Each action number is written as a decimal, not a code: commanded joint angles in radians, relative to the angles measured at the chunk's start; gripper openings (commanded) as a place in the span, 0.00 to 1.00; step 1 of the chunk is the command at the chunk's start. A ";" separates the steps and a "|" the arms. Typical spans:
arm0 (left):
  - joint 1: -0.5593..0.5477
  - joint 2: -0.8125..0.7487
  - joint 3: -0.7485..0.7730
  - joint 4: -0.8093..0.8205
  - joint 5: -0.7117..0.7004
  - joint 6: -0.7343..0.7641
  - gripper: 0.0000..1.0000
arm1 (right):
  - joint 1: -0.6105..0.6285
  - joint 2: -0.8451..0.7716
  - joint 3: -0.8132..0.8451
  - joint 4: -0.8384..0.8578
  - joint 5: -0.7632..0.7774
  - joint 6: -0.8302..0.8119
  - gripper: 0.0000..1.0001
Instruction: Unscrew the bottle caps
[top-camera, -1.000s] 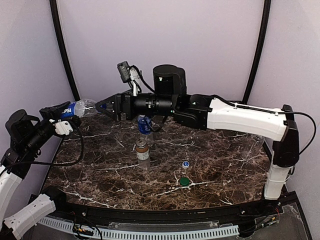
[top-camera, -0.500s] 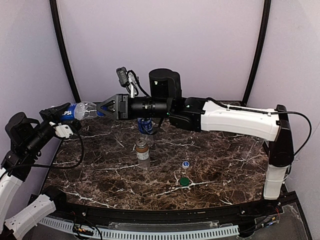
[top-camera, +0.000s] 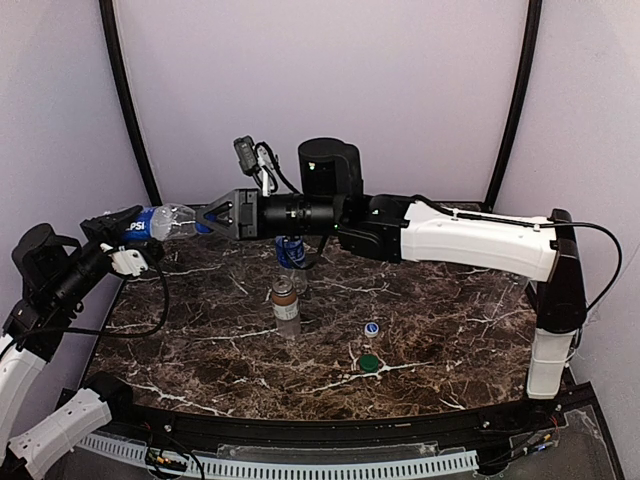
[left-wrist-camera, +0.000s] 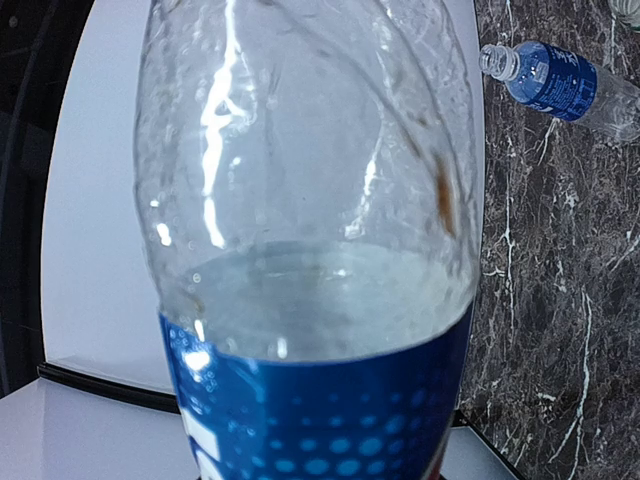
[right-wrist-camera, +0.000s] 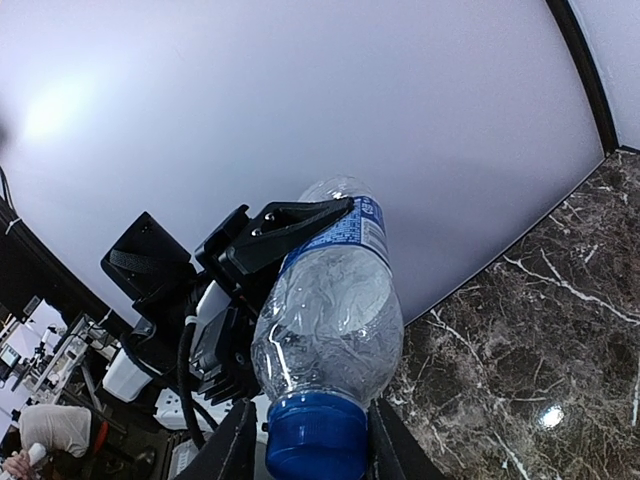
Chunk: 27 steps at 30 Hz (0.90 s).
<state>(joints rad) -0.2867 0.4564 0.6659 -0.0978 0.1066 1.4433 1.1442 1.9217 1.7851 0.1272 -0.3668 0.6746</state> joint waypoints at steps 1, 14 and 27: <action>-0.005 0.013 0.002 0.027 -0.023 -0.022 0.25 | 0.000 -0.007 -0.018 0.016 -0.006 -0.004 0.36; -0.005 0.017 0.013 0.027 -0.029 -0.042 0.25 | 0.000 -0.023 -0.027 0.010 0.006 -0.033 0.16; -0.005 0.018 0.115 -0.369 0.204 -0.087 0.24 | 0.145 -0.076 -0.014 -0.167 0.032 -0.868 0.00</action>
<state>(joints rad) -0.2878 0.4679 0.7155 -0.2310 0.1432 1.4025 1.1629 1.9121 1.7725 0.0692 -0.3561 0.3687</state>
